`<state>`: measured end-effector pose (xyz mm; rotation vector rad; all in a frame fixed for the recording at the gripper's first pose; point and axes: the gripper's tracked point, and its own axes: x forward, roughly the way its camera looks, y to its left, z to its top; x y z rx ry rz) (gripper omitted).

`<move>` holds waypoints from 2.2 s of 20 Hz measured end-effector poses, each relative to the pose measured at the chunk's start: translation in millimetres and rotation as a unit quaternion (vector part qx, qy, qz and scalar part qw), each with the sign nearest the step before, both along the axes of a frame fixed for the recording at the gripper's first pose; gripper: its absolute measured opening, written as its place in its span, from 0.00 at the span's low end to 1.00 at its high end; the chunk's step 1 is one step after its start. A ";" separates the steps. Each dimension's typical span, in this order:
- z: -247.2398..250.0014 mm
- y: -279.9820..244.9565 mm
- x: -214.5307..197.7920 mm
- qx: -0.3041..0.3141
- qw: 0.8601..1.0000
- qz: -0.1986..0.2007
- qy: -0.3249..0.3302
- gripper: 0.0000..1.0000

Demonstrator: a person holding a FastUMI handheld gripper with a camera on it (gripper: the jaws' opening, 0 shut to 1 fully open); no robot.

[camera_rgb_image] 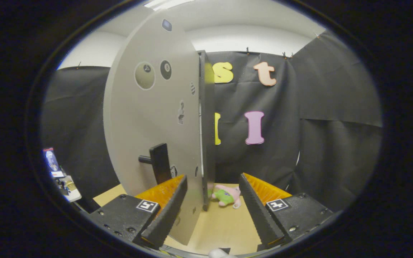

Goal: Open the shoe cabinet door, grab the shoes and put them into the shoe cabinet, then close the shoe cabinet door.

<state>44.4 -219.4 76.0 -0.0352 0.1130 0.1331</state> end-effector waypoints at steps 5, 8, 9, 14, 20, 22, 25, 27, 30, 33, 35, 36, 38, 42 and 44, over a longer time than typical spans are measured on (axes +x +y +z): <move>-2.5 29.3 -13.4 0.004 1.000 -0.019 0.005 0.93; -2.8 51.0 -13.5 0.002 1.000 -0.028 0.008 0.93; -3.2 58.7 -14.4 -0.002 0.999 -0.032 0.007 0.93; -6.9 108.9 -9.5 0.004 0.999 -0.039 0.004 0.93; -10.1 169.2 14.7 -0.002 0.999 -0.044 0.001 0.93; -14.7 195.9 26.2 0.000 0.999 -0.033 0.004 0.93; -17.3 237.2 48.7 -0.005 1.000 -0.004 0.007 0.93; -19.9 268.2 61.6 -0.005 1.000 0.025 0.009 0.94; -18.3 305.1 68.3 -0.003 0.999 0.053 0.005 0.96; -18.8 318.9 66.5 -0.007 0.998 0.058 0.002 0.96; -19.1 321.7 68.9 -0.007 0.999 0.054 0.007 0.96; -17.7 323.4 69.1 -0.006 0.999 0.050 0.007 0.96; -14.7 321.8 69.8 -0.005 0.999 0.043 0.007 0.96; -3.3 321.0 66.0 -0.011 0.999 0.032 0.001 0.97; 5.0 320.0 63.3 -0.009 0.999 0.030 -0.005 0.97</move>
